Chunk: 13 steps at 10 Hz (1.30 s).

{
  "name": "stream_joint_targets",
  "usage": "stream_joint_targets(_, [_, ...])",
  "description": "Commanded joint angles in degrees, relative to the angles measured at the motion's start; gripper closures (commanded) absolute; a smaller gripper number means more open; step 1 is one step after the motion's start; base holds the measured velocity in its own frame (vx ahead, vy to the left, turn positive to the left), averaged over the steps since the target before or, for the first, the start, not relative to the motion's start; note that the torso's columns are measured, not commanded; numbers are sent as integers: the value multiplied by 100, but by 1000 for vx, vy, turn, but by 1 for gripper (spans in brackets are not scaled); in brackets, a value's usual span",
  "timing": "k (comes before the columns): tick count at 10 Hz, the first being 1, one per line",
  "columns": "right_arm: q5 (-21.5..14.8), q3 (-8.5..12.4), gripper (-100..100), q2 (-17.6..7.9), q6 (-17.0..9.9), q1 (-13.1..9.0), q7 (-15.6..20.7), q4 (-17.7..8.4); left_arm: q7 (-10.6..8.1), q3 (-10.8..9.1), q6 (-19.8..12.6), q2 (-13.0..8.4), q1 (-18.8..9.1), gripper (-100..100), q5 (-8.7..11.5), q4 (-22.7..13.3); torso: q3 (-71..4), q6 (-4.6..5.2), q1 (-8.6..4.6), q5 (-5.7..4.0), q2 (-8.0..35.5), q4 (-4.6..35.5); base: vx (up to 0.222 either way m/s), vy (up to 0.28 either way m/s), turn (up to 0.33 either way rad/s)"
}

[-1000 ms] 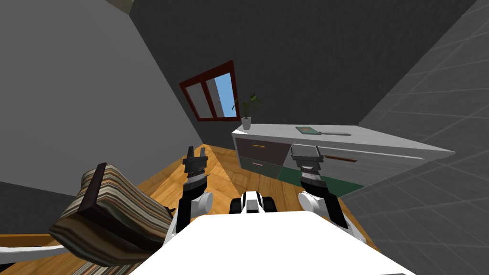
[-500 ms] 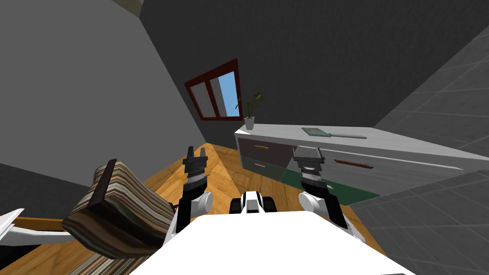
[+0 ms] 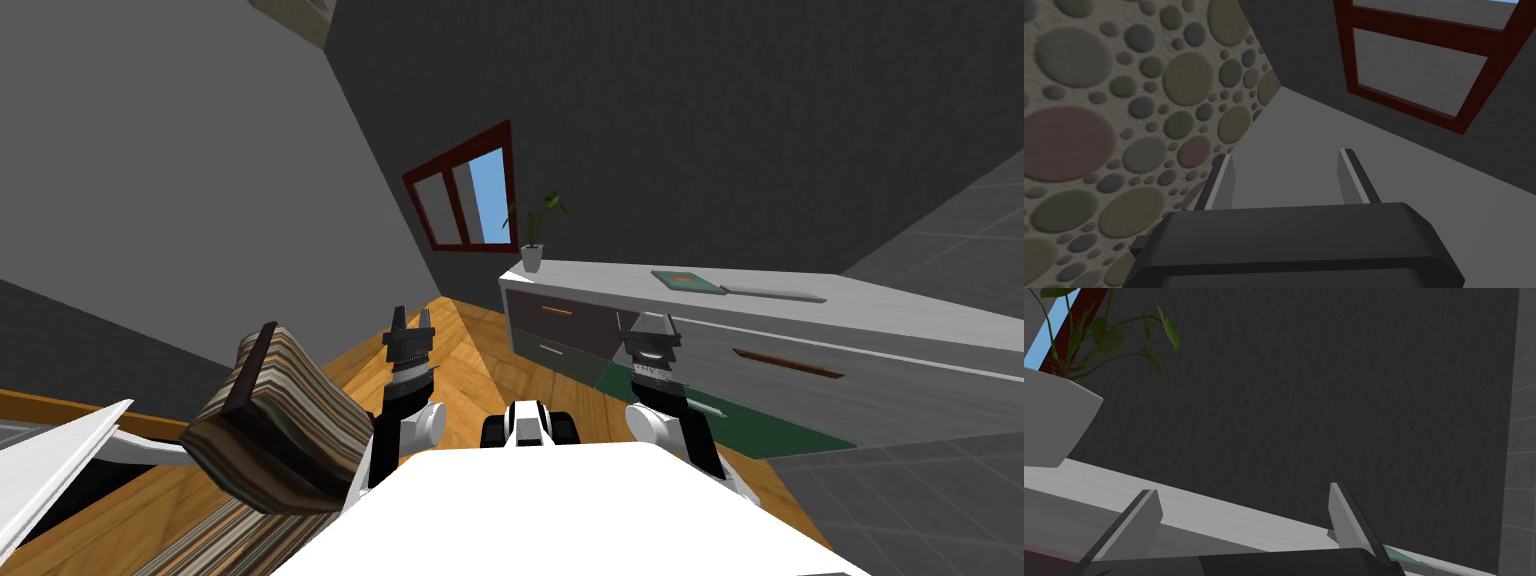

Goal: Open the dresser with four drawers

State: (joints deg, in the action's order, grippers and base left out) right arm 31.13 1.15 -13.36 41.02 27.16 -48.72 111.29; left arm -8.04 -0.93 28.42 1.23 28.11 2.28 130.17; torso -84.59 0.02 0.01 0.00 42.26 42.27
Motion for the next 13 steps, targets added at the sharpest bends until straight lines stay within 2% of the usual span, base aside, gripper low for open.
stream_joint_targets(1, [197,-8,-100,-22,128,-12,-406,-184,0,0,0,0,0,0,0,0,4,1,0,0,7,2,40,7,188])
stream_joint_targets(3, [197,-8,-100,-22,128,-12,-608,-184,0,0,0,0,0,0,0,0,0,0,-1,0,1,0,31,5,72])
stream_joint_targets(4, [370,-16,-100,-32,228,-32,-831,-350,0,0,0,0,0,0,0,0,4,1,-2,0,7,2,41,12,231])
stream_joint_targets(6, [370,-16,-100,-32,228,-32,-1035,-350,0,0,0,0,0,0,0,0,-1,1,-1,0,-1,0,36,6,46])
stream_joint_targets(7, [542,-24,-100,-37,327,-53,-1265,-520,0,0,0,0,0,0,0,0,4,1,-3,-1,7,2,39,8,228])
stream_joint_targets(9, [542,-24,-100,-37,327,-53,-1462,-520,0,0,0,0,0,0,0,0,1,1,-3,-1,1,0,31,1,52])
stream_joint_targets(10, [713,-32,-100,-35,425,-75,-1697,-692,0,0,0,0,0,0,0,0,5,1,-3,-1,8,2,33,11,209])
stream_joint_targets(12, [713,-32,-100,-35,425,-75,-1886,-692,0,0,0,0,0,0,0,0,-1,0,-1,0,-2,0,37,1,61])
stream_joint_targets(13, [882,-40,-100,-28,521,-97,-2117,-867,0,0,0,0,0,0,0,0,2,1,-3,-1,4,1,42,7,216])
